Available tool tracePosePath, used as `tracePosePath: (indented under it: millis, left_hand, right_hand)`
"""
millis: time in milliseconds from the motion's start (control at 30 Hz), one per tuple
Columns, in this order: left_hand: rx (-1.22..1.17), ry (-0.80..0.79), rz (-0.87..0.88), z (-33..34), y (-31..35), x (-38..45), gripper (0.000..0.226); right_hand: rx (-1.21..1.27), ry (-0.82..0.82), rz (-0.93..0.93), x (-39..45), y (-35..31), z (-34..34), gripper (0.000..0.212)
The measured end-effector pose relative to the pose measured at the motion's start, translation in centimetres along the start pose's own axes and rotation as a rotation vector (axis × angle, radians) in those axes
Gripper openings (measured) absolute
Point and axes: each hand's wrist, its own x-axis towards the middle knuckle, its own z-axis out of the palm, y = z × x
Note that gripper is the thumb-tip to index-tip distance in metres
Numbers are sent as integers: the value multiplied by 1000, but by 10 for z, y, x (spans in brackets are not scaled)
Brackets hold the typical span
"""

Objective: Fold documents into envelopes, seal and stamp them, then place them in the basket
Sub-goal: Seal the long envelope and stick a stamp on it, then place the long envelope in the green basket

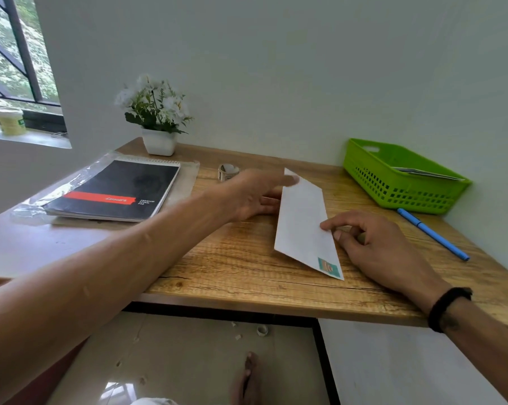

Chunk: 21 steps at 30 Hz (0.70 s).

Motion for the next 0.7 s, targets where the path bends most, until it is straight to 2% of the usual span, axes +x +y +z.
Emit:
tracePosePath:
  millis: [133,400,500,567,700]
  left_hand:
    - [167,-72,24,3,-7,8,47]
    - [194,-100,40,-1,-9,12,52]
    - [171,-89,35,0,-7,7,46]
    - [175,-84,54,2,-5,4,34]
    - [263,-61,116,11,3,-6,24]
  right_hand:
    - [-21,26,8,-1,-3,-1,21]
    - [49,64,31,-1,-3,-2,24]
    - [123,77,16,7,3,-8,41]
    - [132,91,-9,17,5,-20,50]
    - [49,207,-85,41,2,-60,55]
